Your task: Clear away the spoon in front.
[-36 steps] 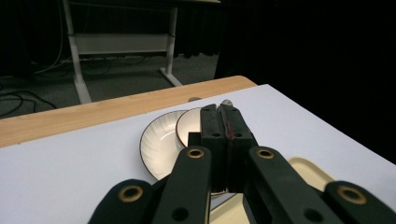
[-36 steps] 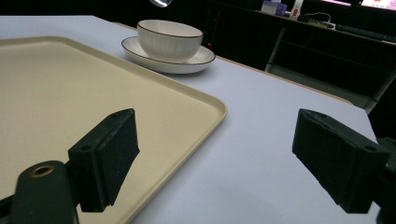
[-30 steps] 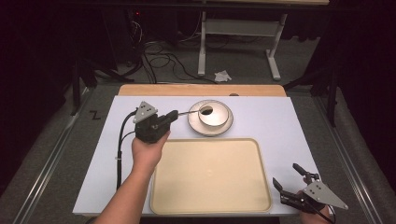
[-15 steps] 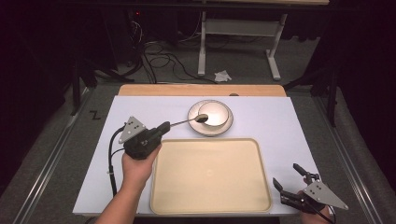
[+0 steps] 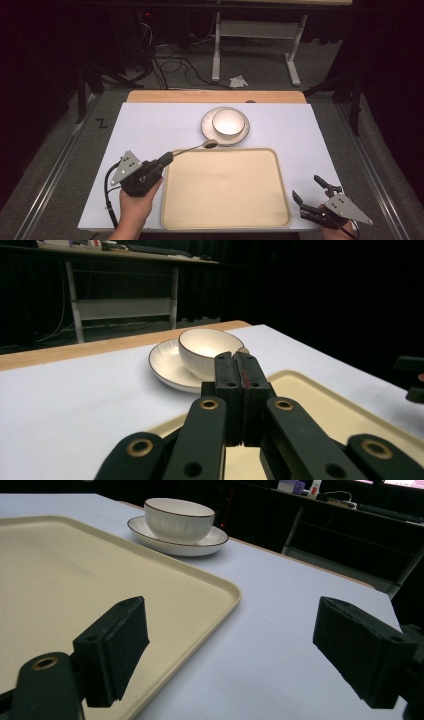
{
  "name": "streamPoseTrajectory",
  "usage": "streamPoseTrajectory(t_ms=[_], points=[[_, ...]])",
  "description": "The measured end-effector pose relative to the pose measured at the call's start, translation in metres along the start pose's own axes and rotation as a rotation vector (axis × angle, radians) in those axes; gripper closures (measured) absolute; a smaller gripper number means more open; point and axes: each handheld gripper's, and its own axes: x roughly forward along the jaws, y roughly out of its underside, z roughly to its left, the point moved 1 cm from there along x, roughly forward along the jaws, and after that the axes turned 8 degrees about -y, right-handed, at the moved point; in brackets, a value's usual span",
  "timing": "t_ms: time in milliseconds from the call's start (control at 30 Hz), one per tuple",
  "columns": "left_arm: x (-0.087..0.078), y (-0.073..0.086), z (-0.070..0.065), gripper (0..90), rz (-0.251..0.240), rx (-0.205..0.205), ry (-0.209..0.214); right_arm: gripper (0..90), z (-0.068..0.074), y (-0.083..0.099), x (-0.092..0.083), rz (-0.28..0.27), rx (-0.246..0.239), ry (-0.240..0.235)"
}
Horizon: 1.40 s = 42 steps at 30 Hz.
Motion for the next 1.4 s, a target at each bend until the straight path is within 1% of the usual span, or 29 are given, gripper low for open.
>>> streamPoseTrajectory(t_ms=[67,133,233,267,333,367,400,533,600,633,667,733,800,833,900,933,1000,1033,1067,1133,1300,1333,1367,1400], points=[[-0.007,0.007,-0.002,89.9,0.004,0.014,0.007,15.4,0.0,0.0,0.0,-0.001,-0.002,0.0],[-0.014,0.015,-0.003,89.9,0.006,0.0,0.028,15.4,0.0,0.0,0.0,-0.003,-0.002,0.0],[-0.026,0.028,-0.005,89.9,-0.01,0.003,0.03,15.4,-0.001,0.001,-0.001,0.002,0.001,0.003],[-0.029,0.029,-0.005,89.9,-0.011,0.003,0.036,15.4,-0.001,0.001,-0.001,0.001,-0.001,0.005],[-0.034,0.028,-0.006,89.9,-0.027,0.007,0.028,15.4,-0.001,0.0,-0.001,0.0,0.001,0.009],[-0.037,0.028,-0.006,89.9,-0.037,0.001,0.026,15.4,-0.001,0.0,-0.001,0.001,0.002,0.009],[-0.037,0.028,-0.006,89.9,-0.047,-0.016,0.029,15.4,-0.001,0.0,-0.001,-0.001,-0.004,0.011],[-0.035,0.031,-0.006,89.9,-0.037,-0.028,0.048,15.4,-0.001,0.0,-0.001,-0.004,-0.004,0.011],[-0.03,0.034,-0.004,89.9,-0.015,-0.083,0.102,15.5,-0.001,0.0,-0.001,-0.001,-0.006,0.012],[-0.029,0.035,-0.003,89.9,-0.011,-0.097,0.112,15.4,-0.001,0.0,-0.001,0.0,-0.005,0.012],[-0.026,0.038,-0.002,89.9,0.006,-0.121,0.13,15.4,-0.001,0.0,-0.001,0.0,-0.005,0.012],[-0.022,0.043,0.0,89.8,0.019,-0.156,0.145,15.5,-0.001,0.0,-0.001,-0.002,-0.006,0.01],[-0.018,0.047,0.001,89.9,0.036,-0.179,0.157,15.4,-0.001,0.0,-0.001,-0.001,-0.003,0.01],[-0.015,0.05,0.003,89.9,0.046,-0.205,0.166,15.4,-0.001,0.0,-0.001,-0.001,-0.003,0.01],[-0.009,0.057,0.006,89.8,0.075,-0.268,0.206,15.4,-0.001,0.0,0.0,-0.004,-0.002,0.01],[-0.005,0.062,0.007,89.8,0.092,-0.299,0.22,15.4,-0.001,-0.001,0.001,-0.005,0.002,0.011],[0.0,0.069,0.009,89.8,0.128,-0.324,0.223,15.4,0.0,-0.001,0.003,-0.002,0.008,0.008],[0.002,0.073,0.01,89.9,0.141,-0.341,0.229,15.4,-0.001,-0.002,0.004,-0.006,0.0,0.005],[0.002,0.075,0.011,89.9,0.149,-0.358,0.227,15.4,0.0,-0.002,0.005,-0.002,0.004,0.001],[0.001,0.079,0.013,89.8,0.15,-0.382,0.223,15.5,0.0,-0.004,0.01,-0.008,-0.007,-0.011],[-0.005,0.085,0.015,89.8,0.156,-0.408,0.201,15.4,0.001,-0.006,0.02,-0.006,-0.01,-0.029],[-0.006,0.085,0.015,89.8,0.158,-0.408,0.198,15.5,0.001,-0.007,0.023,-0.01,-0.014,-0.04],[-0.007,0.086,0.016,89.8,0.163,-0.409,0.195,15.5,0.002,-0.008,0.025,-0.008,-0.007,-0.045],[-0.008,0.087,0.016,89.8,0.159,-0.413,0.191,15.4,0.002,-0.009,0.026,-0.006,-0.014,-0.046]])
